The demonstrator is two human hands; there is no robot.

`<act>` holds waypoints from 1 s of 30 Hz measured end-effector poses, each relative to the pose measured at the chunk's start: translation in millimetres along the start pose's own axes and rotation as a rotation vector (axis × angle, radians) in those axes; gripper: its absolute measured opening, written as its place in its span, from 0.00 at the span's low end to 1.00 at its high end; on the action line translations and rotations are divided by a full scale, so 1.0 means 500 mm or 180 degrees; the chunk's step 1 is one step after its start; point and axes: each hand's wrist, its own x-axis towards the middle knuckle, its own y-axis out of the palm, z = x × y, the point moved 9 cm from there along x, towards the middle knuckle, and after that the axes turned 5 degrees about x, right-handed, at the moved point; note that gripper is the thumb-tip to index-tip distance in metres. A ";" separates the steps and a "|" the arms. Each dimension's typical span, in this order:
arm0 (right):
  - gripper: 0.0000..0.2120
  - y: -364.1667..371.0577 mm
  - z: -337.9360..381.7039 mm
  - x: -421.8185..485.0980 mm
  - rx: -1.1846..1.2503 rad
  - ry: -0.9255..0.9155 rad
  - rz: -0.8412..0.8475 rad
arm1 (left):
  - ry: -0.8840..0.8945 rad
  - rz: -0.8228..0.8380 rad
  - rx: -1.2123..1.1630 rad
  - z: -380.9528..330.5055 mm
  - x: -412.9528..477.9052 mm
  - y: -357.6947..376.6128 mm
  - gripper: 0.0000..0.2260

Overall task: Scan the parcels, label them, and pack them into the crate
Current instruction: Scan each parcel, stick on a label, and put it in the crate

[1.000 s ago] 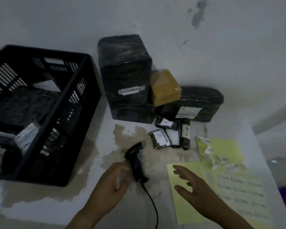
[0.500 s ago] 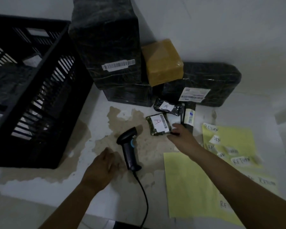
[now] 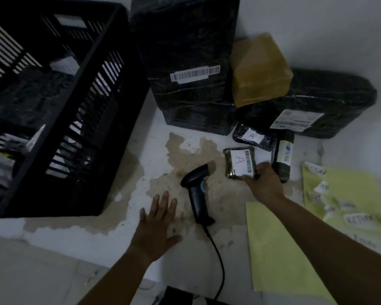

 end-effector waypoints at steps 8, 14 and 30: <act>0.13 -0.053 0.038 -0.114 0.0990 -0.0067 -0.0275 | 0.0086 0.0209 -0.0088 0.002 -0.005 -0.002 0.45; 0.13 -0.070 0.110 -0.259 0.1477 -0.0473 -0.0149 | -0.0147 0.0329 -0.3082 0.013 -0.038 -0.134 0.28; 0.14 0.067 0.323 -0.347 0.1908 -0.0833 0.0795 | 0.0064 0.0160 -0.4663 0.097 -0.157 -0.299 0.12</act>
